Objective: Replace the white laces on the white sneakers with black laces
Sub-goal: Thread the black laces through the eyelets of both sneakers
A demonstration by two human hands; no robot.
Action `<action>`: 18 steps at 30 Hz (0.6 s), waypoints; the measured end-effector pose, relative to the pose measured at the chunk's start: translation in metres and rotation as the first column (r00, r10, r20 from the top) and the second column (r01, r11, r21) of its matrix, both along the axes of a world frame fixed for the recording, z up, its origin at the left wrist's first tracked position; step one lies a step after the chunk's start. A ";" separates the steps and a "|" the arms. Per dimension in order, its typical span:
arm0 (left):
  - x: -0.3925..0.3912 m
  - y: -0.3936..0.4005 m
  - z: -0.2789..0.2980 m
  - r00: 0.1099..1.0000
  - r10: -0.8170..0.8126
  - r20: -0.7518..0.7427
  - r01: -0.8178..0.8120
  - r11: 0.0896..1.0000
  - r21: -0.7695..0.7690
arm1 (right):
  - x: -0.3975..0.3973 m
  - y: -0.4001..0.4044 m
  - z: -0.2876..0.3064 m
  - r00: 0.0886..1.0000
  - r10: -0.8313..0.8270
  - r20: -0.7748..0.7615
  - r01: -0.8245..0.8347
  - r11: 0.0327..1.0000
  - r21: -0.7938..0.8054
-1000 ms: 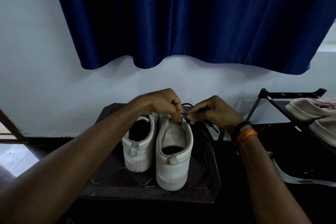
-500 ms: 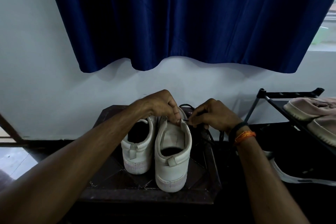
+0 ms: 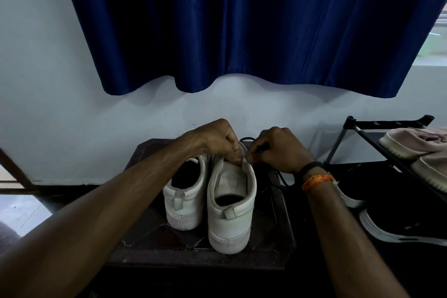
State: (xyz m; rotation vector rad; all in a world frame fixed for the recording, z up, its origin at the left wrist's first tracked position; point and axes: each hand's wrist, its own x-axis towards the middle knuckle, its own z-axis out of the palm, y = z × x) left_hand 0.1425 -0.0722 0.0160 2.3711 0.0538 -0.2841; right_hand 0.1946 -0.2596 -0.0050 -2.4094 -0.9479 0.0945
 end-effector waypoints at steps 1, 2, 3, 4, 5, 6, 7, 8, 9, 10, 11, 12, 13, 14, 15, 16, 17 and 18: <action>0.000 -0.001 0.000 1.000 0.004 -0.002 -0.004 1.000 0.005 | 0.000 0.000 0.000 1.000 -0.018 -0.015 0.018 1.000 0.005; 0.000 -0.001 0.000 1.000 0.005 -0.004 -0.005 1.000 0.007 | 0.000 0.000 0.000 0.998 -0.038 -0.045 0.039 0.999 0.020; 0.001 -0.001 0.000 1.000 0.006 -0.004 -0.006 1.000 0.010 | -0.001 0.000 0.000 0.995 -0.059 -0.080 0.063 0.997 0.042; 0.001 -0.002 -0.001 1.000 0.007 -0.002 -0.007 1.000 0.014 | -0.001 0.000 -0.001 0.991 -0.080 -0.111 0.087 0.994 0.063; 0.001 -0.002 -0.001 1.000 0.011 -0.002 -0.011 1.000 0.018 | -0.002 0.000 -0.001 0.986 -0.096 -0.134 0.107 0.991 0.078; 0.001 -0.002 -0.001 1.000 0.018 -0.003 -0.017 1.000 0.021 | -0.003 0.000 -0.002 0.983 -0.107 -0.151 0.120 0.989 0.082; 0.001 -0.001 -0.002 1.000 0.024 -0.006 -0.023 0.999 0.023 | -0.003 0.001 -0.002 0.980 -0.115 -0.164 0.129 0.988 0.079; 0.001 -0.001 -0.002 0.999 0.030 -0.010 -0.030 0.999 0.027 | -0.004 0.001 -0.001 0.977 -0.119 -0.178 0.134 0.988 0.073; 0.002 -0.002 -0.002 0.999 0.038 -0.014 -0.037 0.999 0.034 | -0.004 0.001 0.001 0.974 -0.117 -0.195 0.132 0.989 0.067; 0.003 -0.003 -0.002 0.999 0.049 -0.018 -0.048 0.998 0.048 | -0.003 0.000 0.003 0.972 -0.107 -0.210 0.122 0.991 0.059; 0.005 -0.003 -0.003 0.998 0.061 -0.019 -0.059 0.996 0.064 | -0.003 0.000 0.005 0.971 -0.093 -0.219 0.106 0.993 0.047; 0.006 -0.005 -0.002 0.997 0.073 -0.020 -0.071 0.994 0.082 | -0.003 -0.001 0.006 0.972 -0.077 -0.221 0.086 0.996 0.029; 0.007 -0.006 -0.003 0.996 0.082 -0.018 -0.080 0.992 0.099 | -0.003 -0.001 0.007 0.973 -0.062 -0.221 0.067 0.998 0.014; 0.006 -0.008 -0.002 0.996 0.088 -0.016 -0.086 0.990 0.112 | -0.003 -0.002 0.008 0.974 -0.051 -0.222 0.053 0.999 0.006; 0.008 -0.008 -0.003 0.996 0.089 -0.012 -0.087 0.989 0.116 | -0.003 -0.002 0.007 0.975 -0.046 -0.217 0.049 0.999 0.010; 0.008 -0.008 -0.003 0.996 0.089 -0.016 -0.086 0.989 0.118 | -0.003 -0.001 0.006 0.977 -0.051 -0.206 0.056 0.998 0.020; 0.009 -0.008 -0.004 0.996 0.083 -0.018 -0.080 0.989 0.124 | -0.003 0.000 0.004 0.980 -0.061 -0.192 0.069 0.997 0.032; 0.008 -0.009 -0.004 0.997 0.078 -0.026 -0.074 0.988 0.136 | -0.003 0.000 0.002 0.981 -0.073 -0.182 0.082 0.996 0.042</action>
